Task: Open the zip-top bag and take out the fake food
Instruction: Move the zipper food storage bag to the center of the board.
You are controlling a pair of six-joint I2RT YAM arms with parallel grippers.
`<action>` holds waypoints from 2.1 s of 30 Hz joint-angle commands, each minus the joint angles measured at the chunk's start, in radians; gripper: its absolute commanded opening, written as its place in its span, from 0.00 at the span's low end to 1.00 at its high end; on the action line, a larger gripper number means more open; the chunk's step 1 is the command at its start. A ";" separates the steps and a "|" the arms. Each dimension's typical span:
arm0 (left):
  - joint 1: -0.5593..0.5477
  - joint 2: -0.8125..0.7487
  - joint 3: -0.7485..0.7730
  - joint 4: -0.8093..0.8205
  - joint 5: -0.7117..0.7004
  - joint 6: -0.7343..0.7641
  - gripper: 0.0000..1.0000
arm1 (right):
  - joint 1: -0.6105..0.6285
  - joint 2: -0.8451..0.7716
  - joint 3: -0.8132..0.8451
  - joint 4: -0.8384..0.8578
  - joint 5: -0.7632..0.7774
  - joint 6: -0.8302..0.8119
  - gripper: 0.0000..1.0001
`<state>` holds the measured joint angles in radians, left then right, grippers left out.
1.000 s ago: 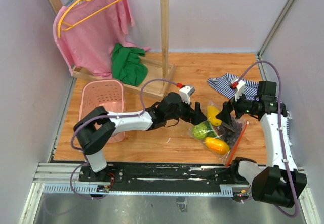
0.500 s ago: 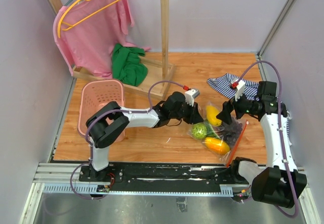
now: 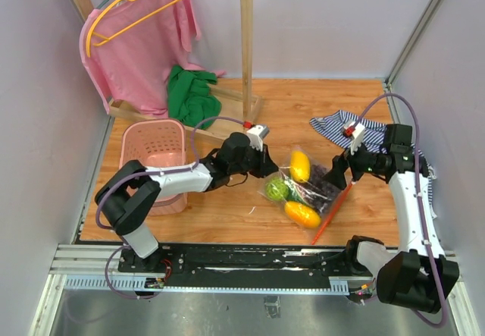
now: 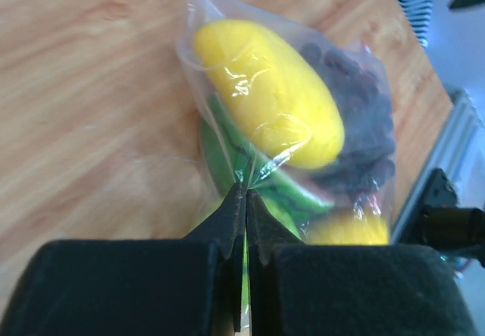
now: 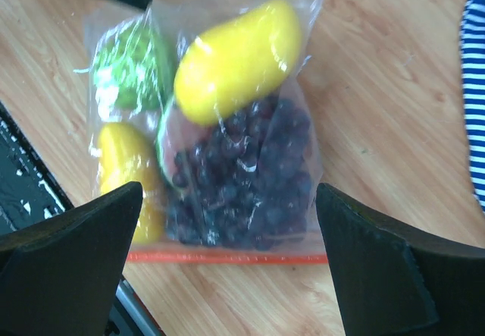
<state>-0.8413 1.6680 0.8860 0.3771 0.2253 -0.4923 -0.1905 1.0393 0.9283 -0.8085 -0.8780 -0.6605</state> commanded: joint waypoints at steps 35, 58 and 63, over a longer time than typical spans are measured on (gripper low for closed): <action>-0.360 -0.385 -0.202 -0.094 -0.287 -0.052 0.45 | -0.150 0.190 -0.041 0.034 0.399 0.035 0.76; -0.463 -0.142 -0.330 0.225 -0.531 -0.337 0.72 | -0.029 0.495 -0.008 -0.045 0.319 0.042 0.20; -0.400 -0.117 -0.292 0.187 -0.512 -0.289 0.72 | 0.072 0.504 0.016 -0.040 0.239 0.063 0.23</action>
<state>-1.2858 1.5410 0.5499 0.5507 -0.2577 -0.8227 -0.1982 1.5318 0.9043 -0.8238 -0.5354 -0.6231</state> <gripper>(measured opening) 0.720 0.220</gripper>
